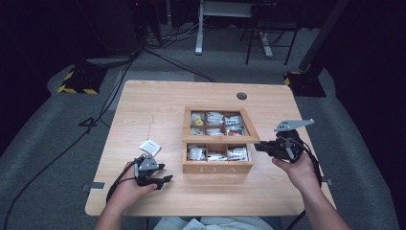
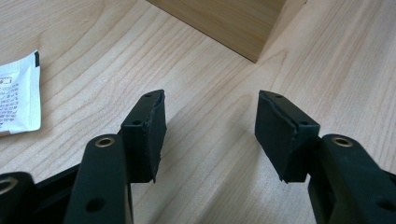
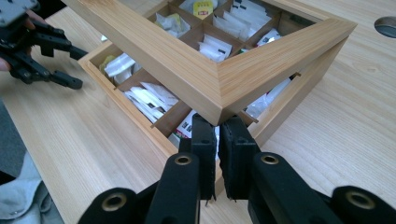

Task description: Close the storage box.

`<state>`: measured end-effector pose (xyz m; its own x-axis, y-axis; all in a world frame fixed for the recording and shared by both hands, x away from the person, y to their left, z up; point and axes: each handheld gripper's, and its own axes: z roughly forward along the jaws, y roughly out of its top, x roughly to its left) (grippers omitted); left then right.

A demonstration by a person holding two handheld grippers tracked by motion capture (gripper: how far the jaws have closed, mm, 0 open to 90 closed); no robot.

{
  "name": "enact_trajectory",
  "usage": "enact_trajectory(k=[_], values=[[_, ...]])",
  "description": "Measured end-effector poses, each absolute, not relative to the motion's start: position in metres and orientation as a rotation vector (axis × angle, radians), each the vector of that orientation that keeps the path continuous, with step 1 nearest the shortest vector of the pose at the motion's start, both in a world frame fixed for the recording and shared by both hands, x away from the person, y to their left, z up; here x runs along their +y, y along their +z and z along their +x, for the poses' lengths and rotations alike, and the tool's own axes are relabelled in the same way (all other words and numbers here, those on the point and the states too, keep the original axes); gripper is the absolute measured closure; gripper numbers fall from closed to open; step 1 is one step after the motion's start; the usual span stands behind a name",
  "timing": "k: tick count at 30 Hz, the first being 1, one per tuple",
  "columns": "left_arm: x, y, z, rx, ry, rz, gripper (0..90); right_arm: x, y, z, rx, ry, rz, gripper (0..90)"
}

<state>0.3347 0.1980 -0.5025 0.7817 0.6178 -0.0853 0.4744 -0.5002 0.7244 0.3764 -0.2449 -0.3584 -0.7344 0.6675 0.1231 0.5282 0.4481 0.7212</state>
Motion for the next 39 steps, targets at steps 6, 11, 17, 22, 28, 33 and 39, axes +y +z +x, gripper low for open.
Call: enact_trajectory(k=[6,11,17,22,28,33,39], values=[[0.198,-0.502,0.335,0.81,0.236,2.191,44.1,-0.242,-0.359,0.376,2.536,1.11,1.036,84.1],[0.198,-0.503,0.335,0.807,0.236,2.192,44.1,-0.238,-0.362,0.376,2.569,1.038,1.023,83.0],[0.198,-0.503,0.335,0.81,0.236,2.191,44.1,-0.236,-0.365,0.377,2.599,1.006,1.005,82.7],[0.198,-0.502,0.335,0.811,0.235,2.19,44.1,-0.235,-0.368,0.378,2.626,0.977,1.002,81.2],[0.198,-0.502,0.335,0.809,0.236,2.192,44.0,-0.234,-0.37,0.379,2.647,0.959,0.992,80.7],[0.198,-0.502,0.335,0.805,0.237,2.194,44.0,-0.233,-0.372,0.38,2.669,0.935,0.987,79.2],[0.198,-0.502,0.335,0.808,0.237,2.193,44.1,-0.231,-0.375,0.38,2.698,0.891,0.982,78.3]])
